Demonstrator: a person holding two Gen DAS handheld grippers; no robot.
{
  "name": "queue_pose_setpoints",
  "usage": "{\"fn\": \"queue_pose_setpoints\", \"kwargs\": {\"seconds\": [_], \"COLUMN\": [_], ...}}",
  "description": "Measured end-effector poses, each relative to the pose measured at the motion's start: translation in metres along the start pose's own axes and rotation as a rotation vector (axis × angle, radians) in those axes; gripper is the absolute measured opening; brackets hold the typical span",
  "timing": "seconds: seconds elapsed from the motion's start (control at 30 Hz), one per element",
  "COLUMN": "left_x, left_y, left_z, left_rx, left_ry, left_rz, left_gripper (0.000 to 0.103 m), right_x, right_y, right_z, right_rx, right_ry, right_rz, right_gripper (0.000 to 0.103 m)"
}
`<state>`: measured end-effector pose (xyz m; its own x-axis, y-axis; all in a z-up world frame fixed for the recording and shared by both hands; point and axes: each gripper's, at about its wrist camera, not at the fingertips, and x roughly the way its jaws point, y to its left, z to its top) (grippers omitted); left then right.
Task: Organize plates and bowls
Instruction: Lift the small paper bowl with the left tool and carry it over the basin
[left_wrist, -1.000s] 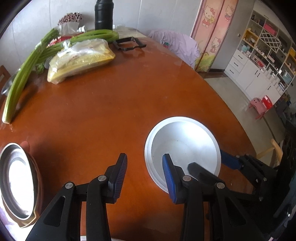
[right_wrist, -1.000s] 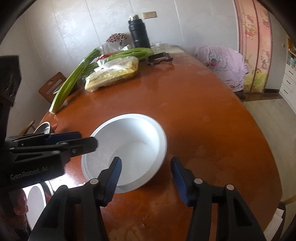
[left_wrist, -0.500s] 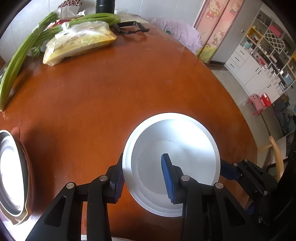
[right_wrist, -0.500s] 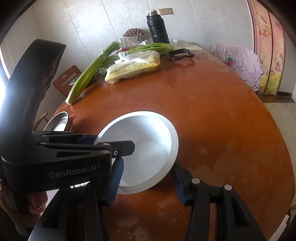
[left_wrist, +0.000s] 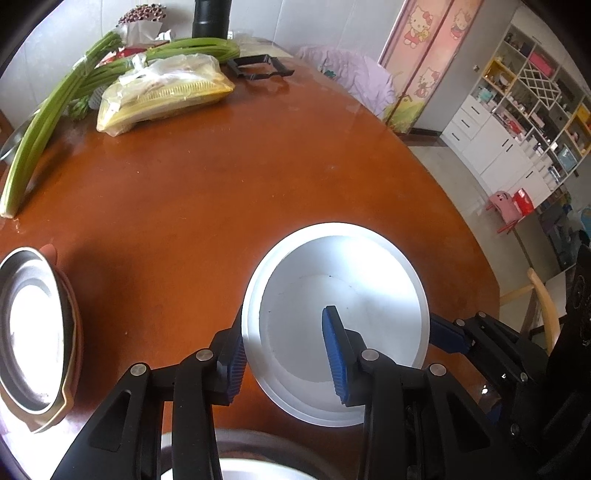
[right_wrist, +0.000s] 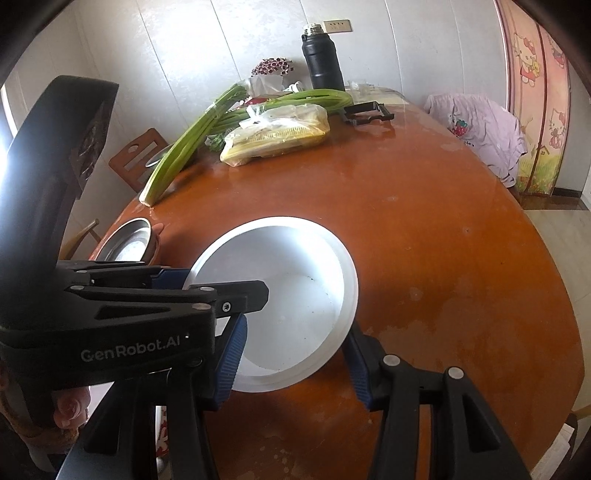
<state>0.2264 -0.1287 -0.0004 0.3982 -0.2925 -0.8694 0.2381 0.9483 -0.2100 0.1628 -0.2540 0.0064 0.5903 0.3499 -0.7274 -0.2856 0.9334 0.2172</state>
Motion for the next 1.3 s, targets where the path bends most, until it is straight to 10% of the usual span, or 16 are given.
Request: {"fn": "queue_pose_setpoints", "kwargs": {"seconds": [1.3], "left_x": [-0.159], "left_y": [0.036], "left_z": [-0.084], "left_rx": [-0.054], "left_ry": [-0.241], "left_rz": [0.013], "left_gripper": [0.038], "right_x": [-0.095], "right_y": [0.126], "right_z": [-0.017], "right_rx": [-0.208], "right_ry": [-0.134], "right_rz": [0.047], "right_gripper": [0.052]}}
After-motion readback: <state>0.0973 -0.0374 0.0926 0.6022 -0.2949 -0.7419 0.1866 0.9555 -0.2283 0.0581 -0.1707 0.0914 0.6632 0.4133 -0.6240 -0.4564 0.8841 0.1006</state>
